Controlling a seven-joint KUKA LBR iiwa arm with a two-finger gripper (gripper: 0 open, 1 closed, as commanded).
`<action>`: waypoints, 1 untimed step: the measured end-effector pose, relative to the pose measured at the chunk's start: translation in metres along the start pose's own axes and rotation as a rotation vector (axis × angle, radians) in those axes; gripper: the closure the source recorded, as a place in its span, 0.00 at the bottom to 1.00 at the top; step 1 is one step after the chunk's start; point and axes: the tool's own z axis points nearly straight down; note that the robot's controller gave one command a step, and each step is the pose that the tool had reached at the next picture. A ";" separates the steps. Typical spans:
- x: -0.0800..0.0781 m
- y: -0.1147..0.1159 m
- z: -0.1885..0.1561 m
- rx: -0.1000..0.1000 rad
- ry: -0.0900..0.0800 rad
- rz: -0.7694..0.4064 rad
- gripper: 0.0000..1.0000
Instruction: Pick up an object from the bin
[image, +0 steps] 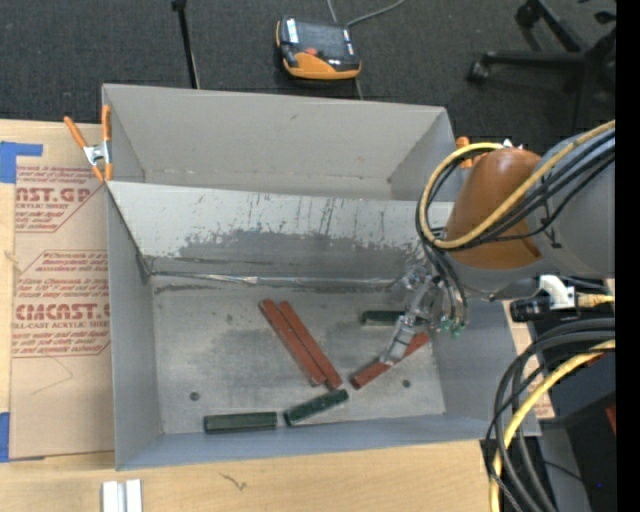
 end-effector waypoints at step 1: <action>0.000 0.000 0.000 0.000 0.000 0.000 0.00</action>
Offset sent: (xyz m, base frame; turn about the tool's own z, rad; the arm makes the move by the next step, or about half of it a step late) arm -0.0310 -0.0023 -0.0548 -0.1846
